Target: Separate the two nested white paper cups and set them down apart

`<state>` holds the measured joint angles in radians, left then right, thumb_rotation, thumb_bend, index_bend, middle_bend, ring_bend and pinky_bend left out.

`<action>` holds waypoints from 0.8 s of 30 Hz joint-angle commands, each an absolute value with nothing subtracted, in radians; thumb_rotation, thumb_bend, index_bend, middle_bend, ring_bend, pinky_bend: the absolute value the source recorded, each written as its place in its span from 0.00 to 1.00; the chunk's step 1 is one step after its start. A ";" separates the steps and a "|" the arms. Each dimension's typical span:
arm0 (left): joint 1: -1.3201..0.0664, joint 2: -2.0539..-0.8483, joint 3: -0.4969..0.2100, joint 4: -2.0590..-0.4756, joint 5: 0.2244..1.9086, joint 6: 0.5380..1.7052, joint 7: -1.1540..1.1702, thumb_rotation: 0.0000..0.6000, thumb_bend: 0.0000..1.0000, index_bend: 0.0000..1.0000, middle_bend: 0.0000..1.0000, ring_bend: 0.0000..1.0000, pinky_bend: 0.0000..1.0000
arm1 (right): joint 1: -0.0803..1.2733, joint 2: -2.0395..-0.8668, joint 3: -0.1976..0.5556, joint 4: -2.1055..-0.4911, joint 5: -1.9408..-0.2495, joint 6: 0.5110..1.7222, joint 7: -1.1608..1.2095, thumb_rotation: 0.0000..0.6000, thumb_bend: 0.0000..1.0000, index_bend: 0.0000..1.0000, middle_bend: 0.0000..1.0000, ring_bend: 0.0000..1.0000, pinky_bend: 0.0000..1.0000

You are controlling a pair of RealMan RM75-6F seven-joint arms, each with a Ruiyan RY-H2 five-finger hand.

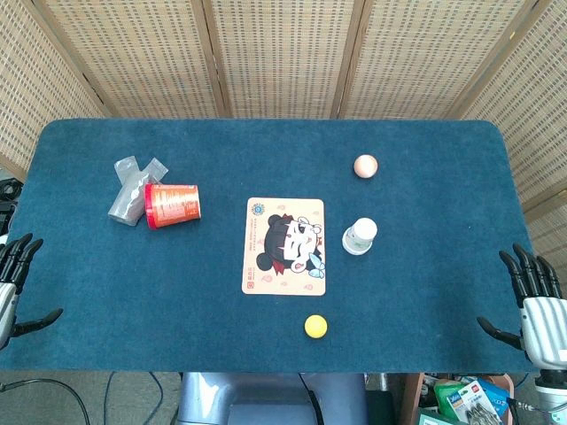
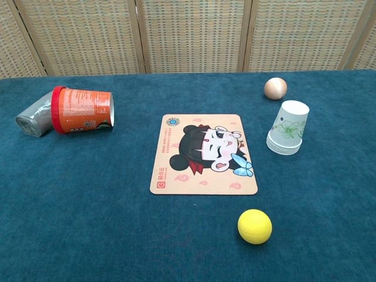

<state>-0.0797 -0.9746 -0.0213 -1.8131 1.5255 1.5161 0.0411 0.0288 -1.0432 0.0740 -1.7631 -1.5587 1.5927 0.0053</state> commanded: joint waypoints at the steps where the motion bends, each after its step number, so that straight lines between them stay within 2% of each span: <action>1: -0.080 -0.975 -0.022 -1.812 1.524 1.513 0.040 1.00 0.08 0.00 0.00 0.00 0.00 | 0.030 -1.042 0.074 -1.765 -1.557 1.588 0.004 1.00 0.00 0.00 0.00 0.00 0.00; 10: -0.089 -0.984 -0.032 -1.791 1.518 1.501 0.013 1.00 0.08 0.00 0.00 0.00 0.00 | 0.070 -1.030 0.068 -1.754 -1.582 1.523 0.057 1.00 0.00 0.00 0.00 0.00 0.00; 18: -0.097 -0.994 -0.041 -1.794 1.500 1.488 0.032 1.00 0.08 0.00 0.00 0.00 0.00 | 0.327 -0.993 0.173 -1.697 -1.541 1.206 0.196 1.00 0.00 0.01 0.01 0.00 0.00; 22: -0.107 -1.002 -0.050 -1.795 1.470 1.466 0.060 1.00 0.08 0.00 0.00 0.00 0.00 | 0.499 -1.029 0.240 -1.676 -1.448 0.982 0.176 1.00 0.00 0.05 0.05 0.00 0.00; 24: -0.113 -1.006 -0.056 -1.794 1.453 1.456 0.071 1.00 0.08 0.00 0.00 0.00 0.00 | 0.538 -1.049 0.254 -1.662 -1.404 0.932 0.142 1.00 0.00 0.06 0.07 0.00 0.02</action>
<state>-0.1066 -1.0010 -0.0501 -1.7954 1.4670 1.4673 0.0603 0.4207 -1.0188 0.1951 -1.6935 -1.4891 1.0606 0.1655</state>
